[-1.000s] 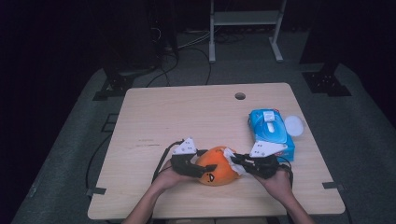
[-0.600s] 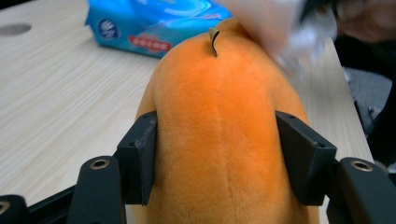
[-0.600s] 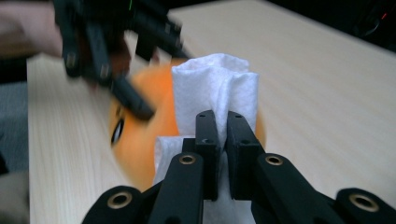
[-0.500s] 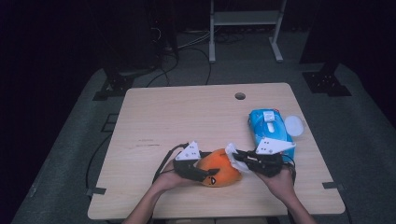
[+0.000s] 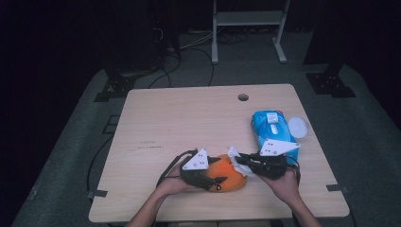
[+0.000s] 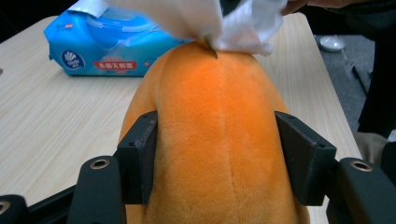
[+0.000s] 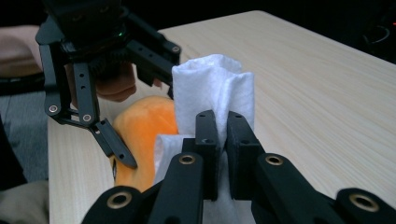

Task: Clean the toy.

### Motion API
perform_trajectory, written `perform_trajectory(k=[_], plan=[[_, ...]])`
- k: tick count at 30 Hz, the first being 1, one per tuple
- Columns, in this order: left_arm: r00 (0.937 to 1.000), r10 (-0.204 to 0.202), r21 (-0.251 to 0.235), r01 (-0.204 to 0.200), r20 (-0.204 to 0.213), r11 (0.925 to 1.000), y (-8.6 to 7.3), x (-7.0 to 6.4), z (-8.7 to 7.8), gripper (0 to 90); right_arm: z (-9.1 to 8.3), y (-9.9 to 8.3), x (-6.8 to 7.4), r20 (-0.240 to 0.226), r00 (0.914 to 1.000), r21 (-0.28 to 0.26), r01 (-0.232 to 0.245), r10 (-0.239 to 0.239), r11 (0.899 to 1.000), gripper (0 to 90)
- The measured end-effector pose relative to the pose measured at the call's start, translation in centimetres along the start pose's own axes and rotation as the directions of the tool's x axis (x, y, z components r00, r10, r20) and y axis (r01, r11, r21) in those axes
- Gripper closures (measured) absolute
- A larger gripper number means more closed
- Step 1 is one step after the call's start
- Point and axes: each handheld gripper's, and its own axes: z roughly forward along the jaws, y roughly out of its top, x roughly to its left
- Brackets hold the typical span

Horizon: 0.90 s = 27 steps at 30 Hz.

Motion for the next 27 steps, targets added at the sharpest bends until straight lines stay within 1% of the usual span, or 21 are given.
perform_trajectory(k=[2,4,5,7,9,11,13,15,16,17,18,20,22,23,25,27], plan=[[1.0,0.001,0.01,-0.001,-0.002,0.9999,-0.1,0.1,-0.2,36.6,0.5,0.0,0.3,0.002,0.9998,0.017,0.02,-0.02,1.0,83.8],[0.9998,-0.018,0.0,0.018,0.002,0.9998,-0.3,0.3,-0.3,36.8,0.6,-0.3,0.1,-0.009,0.9999,0.019,0.006,-0.006,1.0,83.8],[0.9996,-0.027,-0.001,0.027,0.002,0.9996,-0.4,0.5,-0.4,36.8,0.5,-0.5,-0.1,-0.004,1.0,0.025,0.006,-0.006,1.0,83.8],[0.9987,-0.05,-0.005,0.05,0.004,0.9987,-0.6,0.7,-0.5,36.8,0.2,-0.9,-0.5,0.02,0.9998,0.041,0.005,-0.006,0.999,83.8],[0.9988,-0.048,-0.007,0.048,0.004,0.9988,-0.5,0.7,-0.4,36.8,-0.2,-1.1,-0.8,0.029,0.9995,0.046,-0.016,0.015,0.999,83.8],[0.9995,-0.03,-0.001,0.03,-0.001,0.9995,-0.2,0.4,-0.1,36.8,-0.3,-0.9,-0.7,0.032,0.9994,0.043,-0.012,0.011,0.999,83.8],[0.9999,-0.011,0.001,0.011,0.001,0.9999,0.0,0.2,0.1,36.7,-0.3,-0.4,-0.3,0.004,0.9999,0.013,-0.01,0.01,1.0,83.8],[1.0,0.003,0.0,-0.003,0.002,1.0,0.1,-0.2,0.3,36.8,0.0,0.2,0.4,-0.025,0.9996,-0.002,0.014,-0.014,1.0,83.7],[0.9998,0.017,0.006,-0.017,0.002,0.9998,0.2,-0.3,0.3,36.8,0.3,0.4,0.8,-0.032,0.9991,0.007,0.028,-0.028,1.0,83.7],[0.9998,0.021,0.01,-0.021,0.0,0.9997,0.2,-0.3,0.2,36.8,0.5,0.6,1.0,-0.03,0.9985,0.019,0.047,-0.046,0.999,83.7],[0.9998,0.021,0.014,-0.021,0.0,0.9997,0.2,-0.3,0.2,36.8,0.7,0.5,1.1,-0.024,0.9978,0.033,0.063,-0.062,0.997,83.8],[1.0,0.004,0.002,-0.004,0.001,1.0,0.0,-0.2,0.2,36.7,0.8,0.3,0.8,-0.024,0.9982,0.045,0.057,-0.056,0.997,83.8],[0.9999,-0.012,0.002,0.012,0.001,0.9999,-0.1,0.1,0.1,36.1,0.7,0.0,0.5,-0.001,0.998,0.07,0.062,-0.062,0.996,83.8],[0.9996,-0.029,-0.006,0.029,0.001,0.9996,-0.1,0.1,0.2,34.6,0.6,-0.2,0.3,0.0,0.9981,0.076,0.062,-0.062,0.995,83.8],[0.9994,-0.034,-0.015,0.034,-0.002,0.9993,0.0,0.0,0.4,30.6,0.5,-0.6,-0.1,-0.006,0.9991,0.082,0.041,-0.041,0.996,83.8],[0.9996,-0.028,-0.012,0.028,-0.003,0.9995,0.1,-0.1,0.5,30.5,0.3,-0.8,-0.5,-0.006,0.9996,0.086,0.029,-0.029,0.996,83.8]])
